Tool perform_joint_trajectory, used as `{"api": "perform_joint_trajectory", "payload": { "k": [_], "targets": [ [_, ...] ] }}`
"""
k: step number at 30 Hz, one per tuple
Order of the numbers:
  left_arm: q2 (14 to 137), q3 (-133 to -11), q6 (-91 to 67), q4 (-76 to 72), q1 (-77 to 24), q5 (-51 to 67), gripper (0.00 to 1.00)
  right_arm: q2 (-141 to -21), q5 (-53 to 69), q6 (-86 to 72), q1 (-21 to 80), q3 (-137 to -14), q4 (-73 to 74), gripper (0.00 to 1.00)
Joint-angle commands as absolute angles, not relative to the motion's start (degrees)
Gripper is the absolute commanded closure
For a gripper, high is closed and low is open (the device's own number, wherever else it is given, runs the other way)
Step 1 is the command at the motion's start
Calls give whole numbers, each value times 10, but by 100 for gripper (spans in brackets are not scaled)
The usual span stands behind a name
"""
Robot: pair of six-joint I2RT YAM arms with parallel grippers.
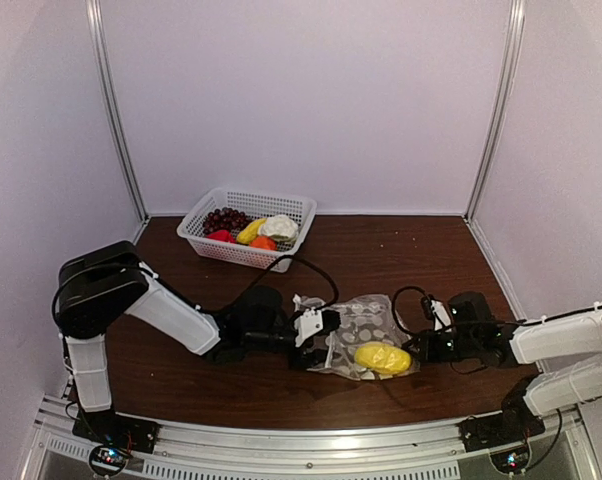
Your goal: Open the zip-top bag and remove the fake food
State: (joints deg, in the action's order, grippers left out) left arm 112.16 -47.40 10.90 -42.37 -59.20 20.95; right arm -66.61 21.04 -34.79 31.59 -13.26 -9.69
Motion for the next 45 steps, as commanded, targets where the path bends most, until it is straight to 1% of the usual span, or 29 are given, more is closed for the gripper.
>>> {"api": "perform_joint_trajectory", "payload": {
  "k": [1,7,13,19,21,25,28,30,32,36,40,42,45],
  "targets": [
    [1145,-505,123,-430,-603,239,43,-722,189,-327,334,-158,-136,93],
    [1165,-528,133,-412,-611,279,40,-799,180,-332,371,-177,-187,99],
    [1190,-552,137,-389,-615,311,39,-849,171,-349,398,-194,-231,100],
    [1218,-582,139,-362,-617,315,35,-881,165,-362,420,-208,-263,100],
    [1229,-594,139,-346,-618,317,31,-887,166,-365,424,-210,-269,100],
    [1240,-605,144,-319,-618,314,19,-889,166,-366,426,-213,-271,100],
    [1238,-598,152,-314,-618,298,17,-884,164,-362,426,-213,-265,100],
    [1234,-592,161,-307,-618,284,19,-880,159,-361,426,-211,-261,100],
    [1219,-576,164,-313,-617,271,23,-872,155,-359,425,-209,-256,100],
    [1165,-523,165,-341,-617,250,30,-852,146,-360,417,-195,-251,100],
    [1112,-490,162,-335,-618,230,35,-821,133,-364,405,-175,-249,100],
    [1094,-476,161,-331,-617,221,41,-807,125,-364,401,-168,-244,100],
    [1072,-455,154,-338,-616,215,55,-788,119,-363,394,-161,-235,100]
  ]
}}
